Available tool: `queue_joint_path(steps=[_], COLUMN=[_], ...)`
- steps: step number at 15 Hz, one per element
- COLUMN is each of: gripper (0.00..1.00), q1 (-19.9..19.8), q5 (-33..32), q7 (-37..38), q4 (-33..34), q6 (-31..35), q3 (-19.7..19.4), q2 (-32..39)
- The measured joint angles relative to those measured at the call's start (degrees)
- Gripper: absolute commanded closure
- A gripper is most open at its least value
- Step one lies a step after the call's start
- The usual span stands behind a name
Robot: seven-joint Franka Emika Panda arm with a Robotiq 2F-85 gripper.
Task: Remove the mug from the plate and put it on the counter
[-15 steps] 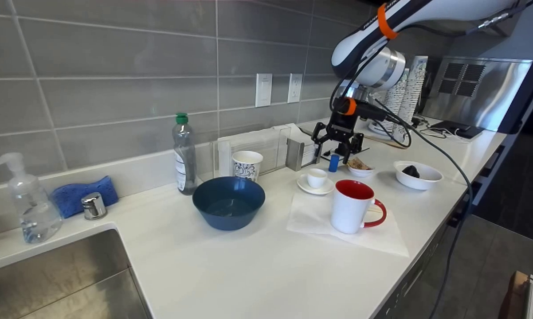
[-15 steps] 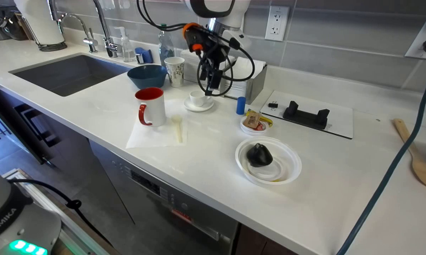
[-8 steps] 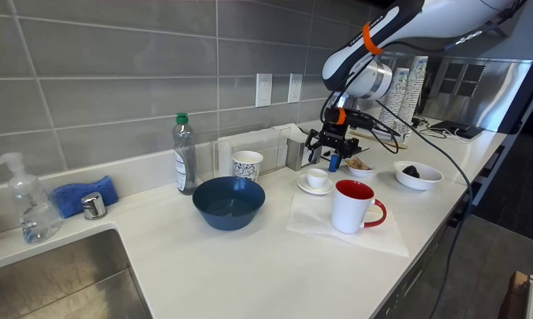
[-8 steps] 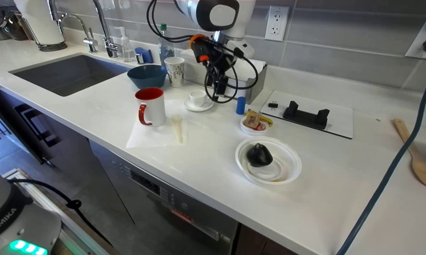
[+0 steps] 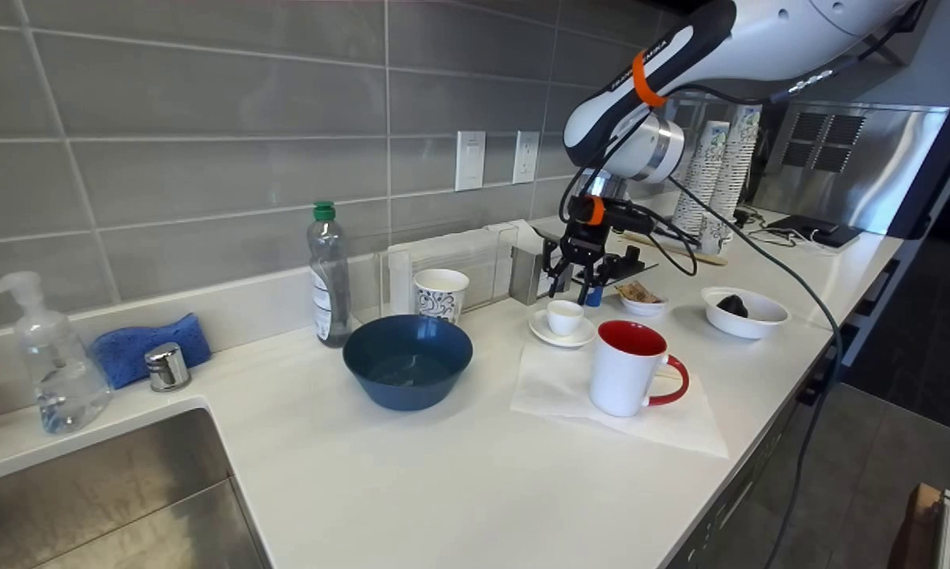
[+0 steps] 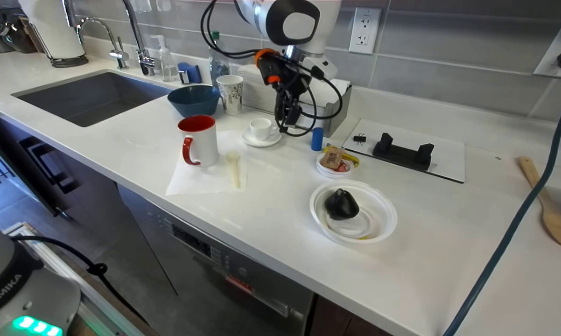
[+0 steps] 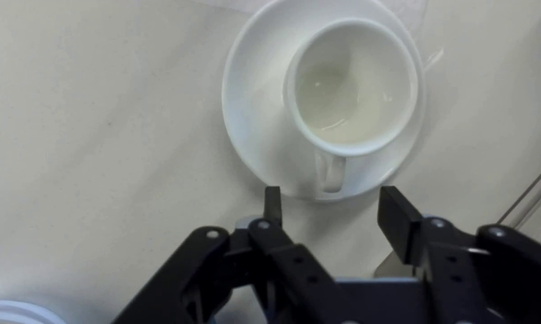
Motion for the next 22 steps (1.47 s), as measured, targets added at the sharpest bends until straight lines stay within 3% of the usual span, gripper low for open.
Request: queue_joint_path(steps=[4, 8, 9, 22], gripper=[0.42, 0.52, 0.59, 0.77], q1=[0.0, 0.0, 0.0, 0.01], q5=[0.0, 0.0, 0.0, -0.15], q7=[0.28, 0.42, 0.43, 1.62], q4=[1.59, 2.75, 2.97, 3.73], q6=[-2.57, -5.19, -5.53, -6.01], q3=[0.26, 0.37, 0.39, 0.6], q2=[0.61, 0.86, 1.0, 3.08])
